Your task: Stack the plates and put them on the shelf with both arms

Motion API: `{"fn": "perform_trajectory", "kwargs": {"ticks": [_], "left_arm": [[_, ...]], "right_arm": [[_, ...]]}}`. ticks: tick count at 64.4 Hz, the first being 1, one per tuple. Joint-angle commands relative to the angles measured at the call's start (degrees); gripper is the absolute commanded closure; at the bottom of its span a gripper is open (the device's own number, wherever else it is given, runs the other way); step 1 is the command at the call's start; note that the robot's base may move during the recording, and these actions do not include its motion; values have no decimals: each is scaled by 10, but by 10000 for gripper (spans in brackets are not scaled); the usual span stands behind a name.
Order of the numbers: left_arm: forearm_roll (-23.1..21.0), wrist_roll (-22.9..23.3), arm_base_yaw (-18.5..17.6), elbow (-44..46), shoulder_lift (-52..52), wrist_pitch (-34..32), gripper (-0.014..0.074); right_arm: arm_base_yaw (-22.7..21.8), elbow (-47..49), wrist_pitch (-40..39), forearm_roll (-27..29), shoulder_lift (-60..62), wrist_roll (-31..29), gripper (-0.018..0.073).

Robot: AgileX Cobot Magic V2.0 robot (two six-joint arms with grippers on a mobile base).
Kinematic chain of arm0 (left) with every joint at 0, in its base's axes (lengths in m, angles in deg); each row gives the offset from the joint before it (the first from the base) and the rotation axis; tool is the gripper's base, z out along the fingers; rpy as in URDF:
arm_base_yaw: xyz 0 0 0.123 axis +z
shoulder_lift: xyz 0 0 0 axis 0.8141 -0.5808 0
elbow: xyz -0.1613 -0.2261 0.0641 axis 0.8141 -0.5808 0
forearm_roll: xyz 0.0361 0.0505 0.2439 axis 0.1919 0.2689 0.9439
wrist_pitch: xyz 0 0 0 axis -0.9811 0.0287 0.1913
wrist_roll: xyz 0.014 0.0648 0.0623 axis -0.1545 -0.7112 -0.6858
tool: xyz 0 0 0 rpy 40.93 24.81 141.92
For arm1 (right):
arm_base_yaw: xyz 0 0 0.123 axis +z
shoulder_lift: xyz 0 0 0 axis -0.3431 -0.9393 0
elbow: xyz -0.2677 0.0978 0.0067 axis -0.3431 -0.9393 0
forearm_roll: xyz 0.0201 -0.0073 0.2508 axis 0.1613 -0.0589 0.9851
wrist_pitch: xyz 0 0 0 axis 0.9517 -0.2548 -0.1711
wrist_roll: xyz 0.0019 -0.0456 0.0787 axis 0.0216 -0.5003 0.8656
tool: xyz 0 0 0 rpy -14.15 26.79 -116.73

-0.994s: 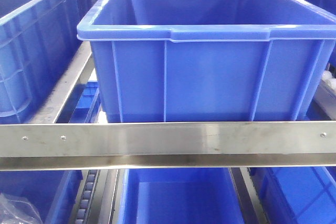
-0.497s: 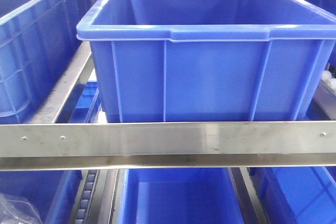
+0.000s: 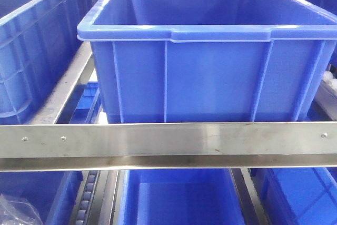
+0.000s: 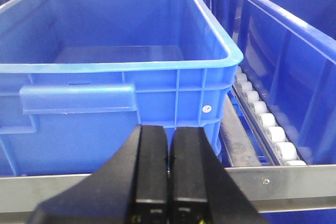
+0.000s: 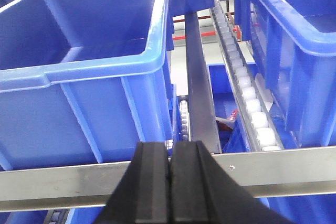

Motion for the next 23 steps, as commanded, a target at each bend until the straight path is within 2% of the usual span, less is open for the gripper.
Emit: {"fn": "perform_trajectory", "kwargs": {"ticks": [1, 23], "left_arm": [[-5, 1, -4, -1, 13, -53, 511], [-5, 1, -4, -1, 13, -53, 511]], "right_arm": [[-3, -1, -47, 0, 11, -3, 541], [-3, -1, -47, 0, 11, -3, 541]]}}
